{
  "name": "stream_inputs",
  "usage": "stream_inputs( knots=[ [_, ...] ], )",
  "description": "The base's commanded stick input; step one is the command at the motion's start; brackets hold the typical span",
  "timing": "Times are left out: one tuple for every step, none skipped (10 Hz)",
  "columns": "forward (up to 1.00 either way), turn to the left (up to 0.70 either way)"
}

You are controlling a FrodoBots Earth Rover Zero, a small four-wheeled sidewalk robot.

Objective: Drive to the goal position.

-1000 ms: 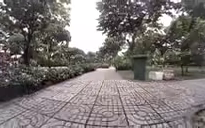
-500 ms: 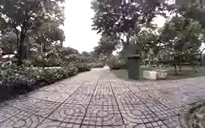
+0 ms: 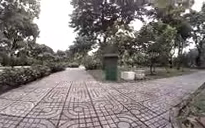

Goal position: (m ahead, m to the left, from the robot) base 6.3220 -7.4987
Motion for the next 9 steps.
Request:
stream_inputs(
  knots=[
    [0.70, -0.27],
    [0.70, -0.27],
    [0.70, -0.27],
    [0.70, -0.27],
    [0.70, -0.27],
    [0.70, -0.27],
    [0.70, -0.27],
    [0.70, -0.27],
    [0.70, -0.27]
  ],
)
